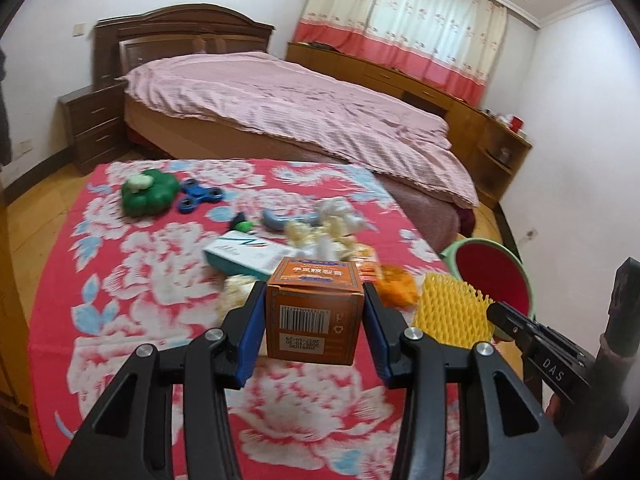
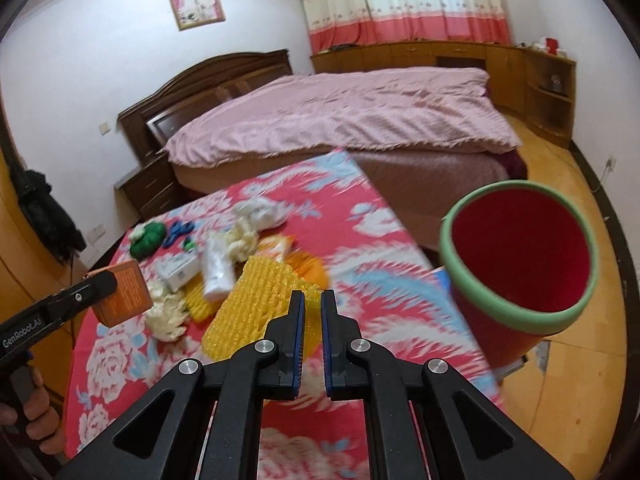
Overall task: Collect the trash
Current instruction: 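Carry both items over the red bucket and open both grippers to drop them, then move both tools back over the bed toward the remaining trash, then grasp the crumpled plastic bag with the left gripper while the right grasps the orange cloth, then carry both items over the red bucket and open both grippers to drop them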
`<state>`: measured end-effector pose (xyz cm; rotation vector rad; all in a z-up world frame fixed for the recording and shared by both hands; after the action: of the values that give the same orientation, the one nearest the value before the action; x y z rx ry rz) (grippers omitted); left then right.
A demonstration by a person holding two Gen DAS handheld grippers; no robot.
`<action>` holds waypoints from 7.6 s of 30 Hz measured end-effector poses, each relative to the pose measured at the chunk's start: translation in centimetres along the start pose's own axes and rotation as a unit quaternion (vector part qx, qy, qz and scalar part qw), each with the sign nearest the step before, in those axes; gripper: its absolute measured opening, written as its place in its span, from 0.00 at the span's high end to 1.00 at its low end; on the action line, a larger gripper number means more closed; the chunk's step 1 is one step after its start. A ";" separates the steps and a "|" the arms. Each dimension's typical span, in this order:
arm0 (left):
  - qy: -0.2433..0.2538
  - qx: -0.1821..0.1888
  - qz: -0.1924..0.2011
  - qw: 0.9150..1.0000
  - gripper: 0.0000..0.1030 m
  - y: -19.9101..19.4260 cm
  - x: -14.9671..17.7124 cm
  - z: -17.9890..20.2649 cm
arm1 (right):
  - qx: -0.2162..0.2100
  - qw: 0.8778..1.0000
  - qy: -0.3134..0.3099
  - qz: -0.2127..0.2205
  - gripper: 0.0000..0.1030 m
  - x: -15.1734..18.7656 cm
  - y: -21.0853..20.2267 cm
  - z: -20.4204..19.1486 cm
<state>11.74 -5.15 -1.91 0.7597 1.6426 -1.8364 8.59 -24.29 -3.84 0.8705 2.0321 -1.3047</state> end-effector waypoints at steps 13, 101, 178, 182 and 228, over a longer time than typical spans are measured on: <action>0.071 0.029 -0.008 0.997 0.55 1.3 -2.1 8.4 | 0.071 0.996 0.046 0.035 0.93 -2.1 -3.8 7.5; 0.129 0.066 -0.024 0.989 0.42 4.7 -0.6 19.0 | 0.154 0.982 0.084 0.064 0.62 -3.1 -6.8 14.5; -0.049 -0.064 -0.102 0.991 0.61 9.6 3.7 -4.0 | 0.001 0.997 -0.011 -0.075 0.85 -0.7 11.6 1.7; -0.045 -0.063 -0.087 0.993 0.61 8.2 3.4 -3.8 | -0.010 0.998 0.006 -0.069 0.85 -0.9 10.4 2.0; 0.079 -0.011 -0.028 0.996 0.61 3.9 -0.1 9.8 | 0.030 0.995 0.084 0.053 0.85 -2.6 -4.0 9.2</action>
<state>14.18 -15.23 -3.58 0.8770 1.7976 -1.8327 8.24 -34.64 -3.03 1.1341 2.0510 -1.2778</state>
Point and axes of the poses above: each gripper's, at about its wrist camera, not at the fingertips, and y roughly the way its jaws point, z to its right, x to its underside, the point moved 4 cm from there along y, roughly the way its jaws point, and after that the axes turned 14 degrees about -x, right-handed, at the moved point
